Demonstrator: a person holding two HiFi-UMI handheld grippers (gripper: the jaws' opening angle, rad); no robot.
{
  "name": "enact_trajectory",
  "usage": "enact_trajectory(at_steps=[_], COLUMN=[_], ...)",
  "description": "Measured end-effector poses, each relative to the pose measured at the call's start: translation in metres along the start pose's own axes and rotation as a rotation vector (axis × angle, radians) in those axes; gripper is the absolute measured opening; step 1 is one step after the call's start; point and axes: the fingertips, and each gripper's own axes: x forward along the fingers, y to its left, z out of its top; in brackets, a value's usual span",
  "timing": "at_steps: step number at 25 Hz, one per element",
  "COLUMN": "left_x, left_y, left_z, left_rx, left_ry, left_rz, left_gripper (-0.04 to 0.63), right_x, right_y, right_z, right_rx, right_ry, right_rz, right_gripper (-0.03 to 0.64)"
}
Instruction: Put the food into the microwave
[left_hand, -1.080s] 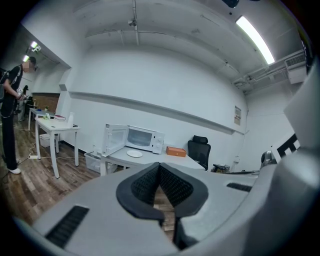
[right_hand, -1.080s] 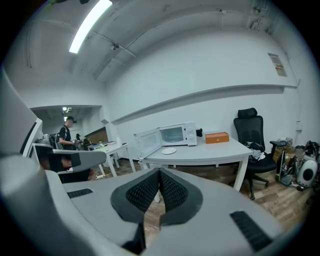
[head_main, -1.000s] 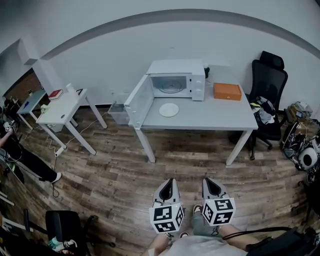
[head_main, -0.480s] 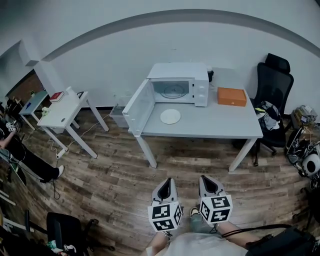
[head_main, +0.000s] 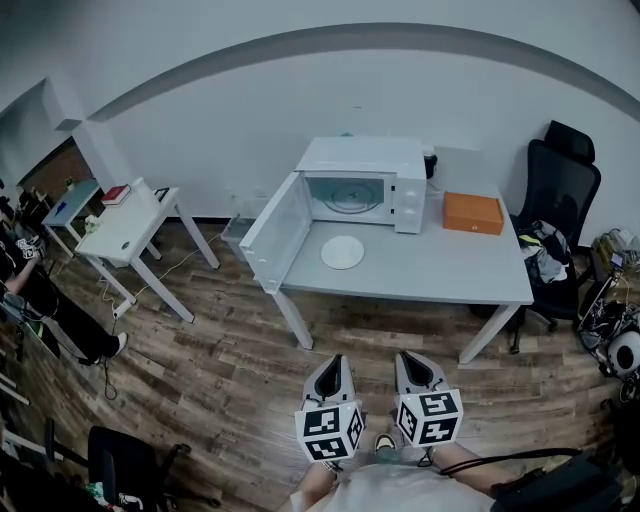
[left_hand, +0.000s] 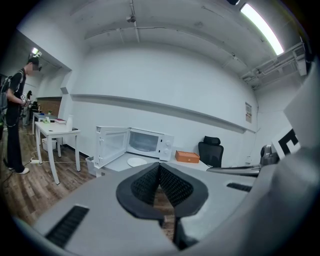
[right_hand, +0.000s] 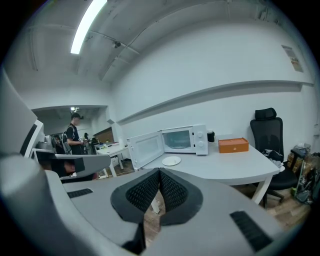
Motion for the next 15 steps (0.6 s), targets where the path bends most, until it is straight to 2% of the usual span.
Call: enact_trajectory(at_steps=[7,15], left_x=[0.037,0.073], left_y=[0.007,0.001], left_z=[0.006,0.005], left_rx=[-0.006,0.004], left_ry=[0.009,0.03], left_rz=[0.048,0.069], left_gripper=[0.002,0.002], right_x=[0.039,0.07], right_y=[-0.017,-0.045], right_z=[0.015,0.013], right_rx=[0.004,0.027], right_ry=[0.005,0.042], right_rz=[0.05,0.076], right_gripper=[0.017,0.017])
